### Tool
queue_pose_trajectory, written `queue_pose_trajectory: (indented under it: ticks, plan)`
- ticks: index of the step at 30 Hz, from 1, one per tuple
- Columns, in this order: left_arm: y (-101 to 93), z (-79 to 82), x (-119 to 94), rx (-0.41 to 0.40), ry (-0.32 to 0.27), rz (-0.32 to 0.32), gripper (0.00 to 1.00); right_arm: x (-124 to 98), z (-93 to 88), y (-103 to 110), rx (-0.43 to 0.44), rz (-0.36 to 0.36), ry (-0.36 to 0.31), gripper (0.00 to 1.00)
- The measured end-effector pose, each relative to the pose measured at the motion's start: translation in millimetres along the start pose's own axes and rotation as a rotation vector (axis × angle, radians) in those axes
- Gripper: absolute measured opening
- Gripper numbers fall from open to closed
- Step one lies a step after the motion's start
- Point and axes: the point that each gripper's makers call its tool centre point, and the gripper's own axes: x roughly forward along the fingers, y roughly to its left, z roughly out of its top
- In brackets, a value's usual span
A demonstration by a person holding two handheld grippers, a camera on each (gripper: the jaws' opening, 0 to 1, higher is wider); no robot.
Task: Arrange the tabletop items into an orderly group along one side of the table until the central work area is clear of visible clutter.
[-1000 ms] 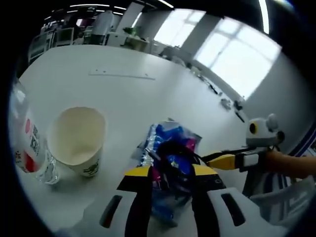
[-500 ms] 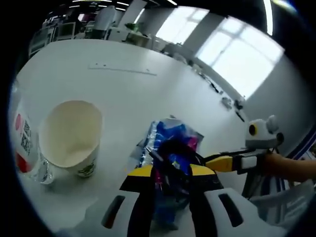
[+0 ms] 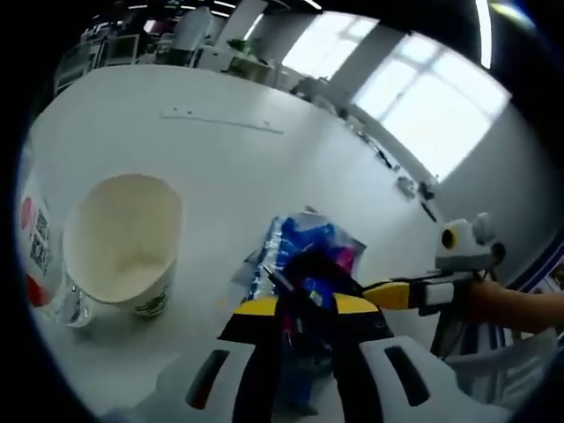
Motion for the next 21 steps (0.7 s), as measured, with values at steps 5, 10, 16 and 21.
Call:
queue_pose_trajectory:
  ticks: [5, 10, 16, 21]
  plan:
    - [-0.9, 0.6, -1.1, -0.010, -0.004, -0.005, 0.15, -1.2, -2.5, 1.1, -0.012, -0.005, 0.007, 0.05]
    - [-1.5, 1.6, -5.5, -0.013, -0.013, -0.006, 0.12, -5.2, -2.8, 5.6, -0.007, 0.001, -0.002, 0.03]
    - [-1.0, 0.5, -10.0, -0.016, -0.014, -0.002, 0.09, -8.6, -2.7, 11.8, -0.005, 0.019, -0.005, 0.01]
    - [-3.0, -0.2, -13.1, -0.014, -0.017, 0.000, 0.09, -12.0, -2.1, 17.8, -0.005, 0.032, -0.010, 0.01]
